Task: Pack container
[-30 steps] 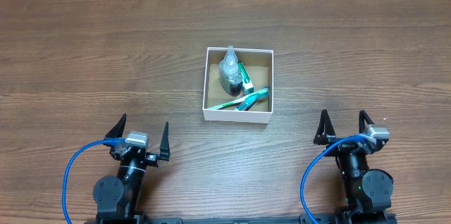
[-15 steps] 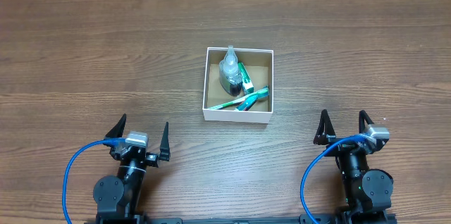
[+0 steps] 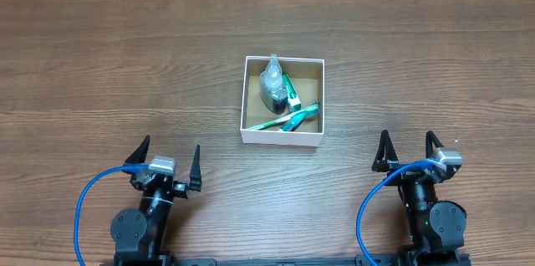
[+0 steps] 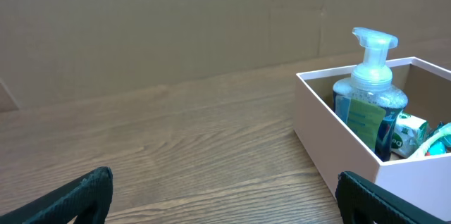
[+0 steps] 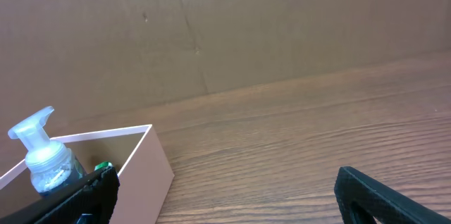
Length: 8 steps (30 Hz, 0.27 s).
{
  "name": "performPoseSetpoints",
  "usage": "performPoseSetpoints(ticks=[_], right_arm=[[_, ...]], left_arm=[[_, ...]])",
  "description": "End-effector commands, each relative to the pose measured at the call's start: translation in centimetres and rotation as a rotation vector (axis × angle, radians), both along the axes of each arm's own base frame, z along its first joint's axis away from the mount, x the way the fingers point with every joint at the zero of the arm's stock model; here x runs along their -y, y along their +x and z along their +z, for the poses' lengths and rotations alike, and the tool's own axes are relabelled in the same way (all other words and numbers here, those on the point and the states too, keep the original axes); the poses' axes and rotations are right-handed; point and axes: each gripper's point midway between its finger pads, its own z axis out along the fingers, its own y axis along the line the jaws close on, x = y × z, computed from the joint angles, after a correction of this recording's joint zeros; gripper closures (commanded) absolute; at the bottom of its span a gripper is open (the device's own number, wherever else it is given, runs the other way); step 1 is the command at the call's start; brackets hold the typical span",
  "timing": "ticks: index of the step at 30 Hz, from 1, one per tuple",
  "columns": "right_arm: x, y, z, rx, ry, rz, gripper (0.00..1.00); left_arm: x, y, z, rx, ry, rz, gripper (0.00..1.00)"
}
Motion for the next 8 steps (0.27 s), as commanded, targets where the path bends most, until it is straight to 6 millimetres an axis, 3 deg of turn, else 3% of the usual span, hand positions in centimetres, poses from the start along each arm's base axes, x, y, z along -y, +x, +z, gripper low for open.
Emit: performPoseSetpoints(ticks=[1, 8], right_arm=[[-0.14, 0.00, -0.11, 0.006, -0.006, 0.007, 0.00], [-0.14, 0.00, -0.12, 0.006, -0.006, 0.007, 0.00]], left_arm=[[0.30, -0.06, 0.02, 0.006, 0.011, -0.017, 0.00], [0.30, -0.06, 0.02, 0.006, 0.011, -0.017, 0.00]])
